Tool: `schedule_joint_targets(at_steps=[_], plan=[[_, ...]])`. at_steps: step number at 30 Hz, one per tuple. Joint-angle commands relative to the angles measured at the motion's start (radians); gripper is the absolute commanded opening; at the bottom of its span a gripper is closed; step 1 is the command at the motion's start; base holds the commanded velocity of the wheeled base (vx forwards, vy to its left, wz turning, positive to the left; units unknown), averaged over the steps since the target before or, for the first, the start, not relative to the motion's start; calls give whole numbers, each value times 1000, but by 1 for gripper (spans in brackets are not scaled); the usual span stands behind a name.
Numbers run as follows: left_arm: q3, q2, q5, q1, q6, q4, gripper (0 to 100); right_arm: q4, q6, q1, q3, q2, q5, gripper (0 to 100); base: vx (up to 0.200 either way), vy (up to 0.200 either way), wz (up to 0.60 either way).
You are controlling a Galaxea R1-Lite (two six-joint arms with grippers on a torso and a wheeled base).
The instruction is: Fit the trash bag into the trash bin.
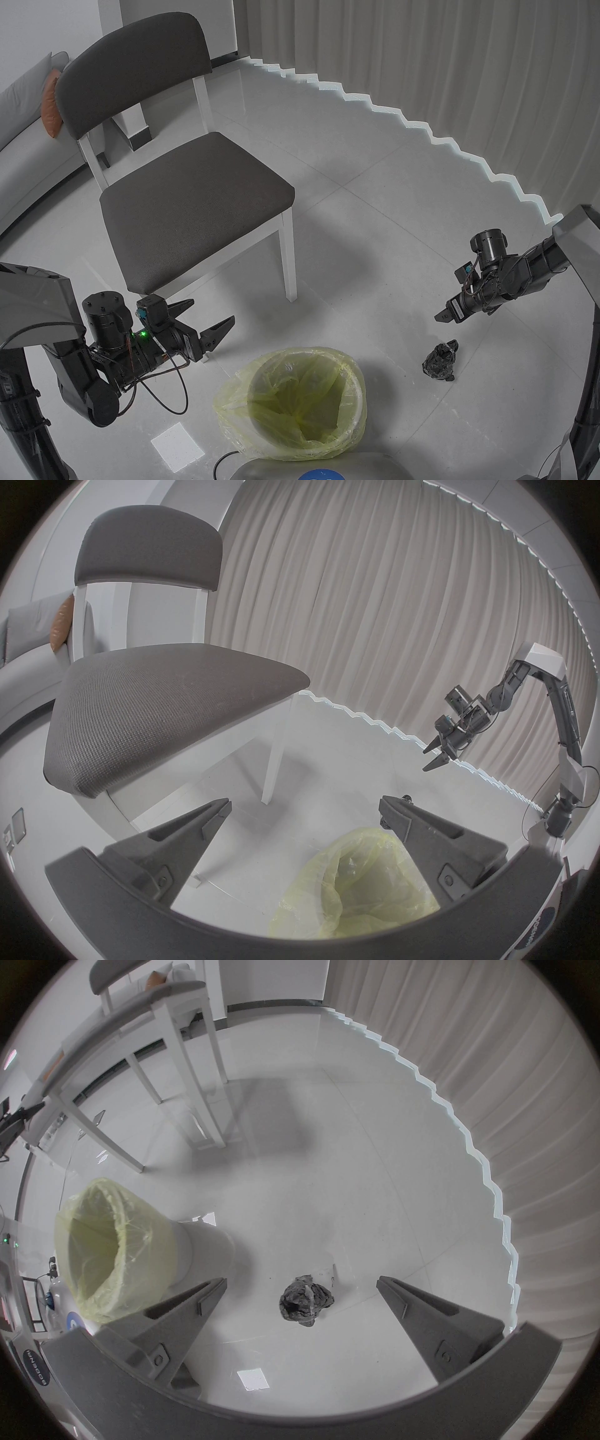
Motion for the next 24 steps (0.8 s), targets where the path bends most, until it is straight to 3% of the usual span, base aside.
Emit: schedule_joint_targets(at_steps=[1,24], plan=[[0,1,1,-6,-1,-13,100,-1,-2,-17,-58,111,-1,100,0,0,0],[8,7,3,-13,-1,-13,100,17,-12,-57,-391,424,-1,100,0,0,0]])
